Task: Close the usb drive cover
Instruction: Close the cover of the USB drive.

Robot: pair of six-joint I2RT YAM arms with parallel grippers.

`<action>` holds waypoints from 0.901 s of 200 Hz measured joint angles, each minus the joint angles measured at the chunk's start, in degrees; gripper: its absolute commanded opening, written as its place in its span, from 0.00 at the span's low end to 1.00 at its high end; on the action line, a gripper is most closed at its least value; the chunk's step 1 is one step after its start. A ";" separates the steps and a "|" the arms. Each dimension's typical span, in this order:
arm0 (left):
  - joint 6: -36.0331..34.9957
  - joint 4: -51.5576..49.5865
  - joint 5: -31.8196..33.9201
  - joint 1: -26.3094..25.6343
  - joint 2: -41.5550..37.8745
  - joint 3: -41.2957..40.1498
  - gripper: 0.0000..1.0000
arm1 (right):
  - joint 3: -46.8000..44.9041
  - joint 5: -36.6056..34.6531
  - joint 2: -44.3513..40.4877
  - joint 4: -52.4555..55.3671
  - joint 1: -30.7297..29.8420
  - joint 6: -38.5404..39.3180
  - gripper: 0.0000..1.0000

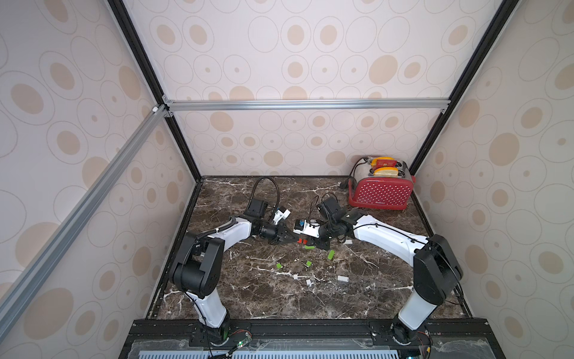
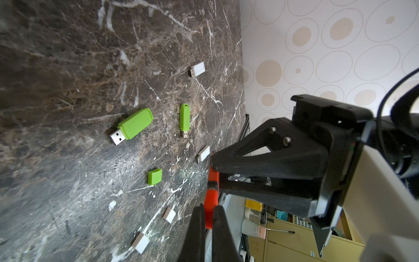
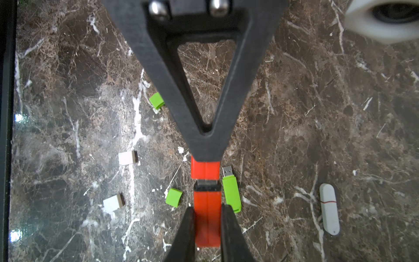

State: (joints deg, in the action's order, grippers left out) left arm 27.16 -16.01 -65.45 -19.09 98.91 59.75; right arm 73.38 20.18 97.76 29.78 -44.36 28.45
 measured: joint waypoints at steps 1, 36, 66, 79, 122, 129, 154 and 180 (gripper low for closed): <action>0.02 0.04 0.00 0.00 0.00 -0.02 0.02 | 0.02 0.00 0.00 -0.02 0.00 -0.02 0.02; 1.90 1.81 0.70 -0.13 -0.13 -0.24 0.02 | 0.87 -1.60 0.48 -0.07 -0.68 -1.90 0.02; 1.92 1.92 2.19 -0.57 -0.13 -0.24 0.01 | 2.01 -3.10 1.51 1.05 -1.14 -2.78 0.01; 1.92 1.99 2.60 -0.90 -0.13 -0.24 0.01 | 2.03 -3.34 1.53 1.18 -1.22 -2.99 0.01; 1.99 1.68 2.54 -1.33 -0.11 -0.24 0.01 | 2.10 -2.64 1.53 1.97 -1.25 -2.43 0.01; 2.14 1.66 2.43 -1.36 -0.07 -0.24 0.01 | 2.03 -2.47 1.53 1.90 -1.22 -2.03 0.01; 3.80 2.16 2.34 -1.38 0.31 -0.24 0.01 | 0.66 -2.34 1.36 -0.17 -1.09 -2.73 0.00; 5.81 4.68 2.71 -1.38 0.42 -0.24 0.01 | 0.02 -2.03 1.29 -2.16 -0.46 -6.36 0.00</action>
State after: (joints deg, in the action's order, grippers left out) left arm 32.97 -11.33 -62.74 -20.47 99.33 59.51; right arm 73.41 18.15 99.04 27.62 -44.82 22.09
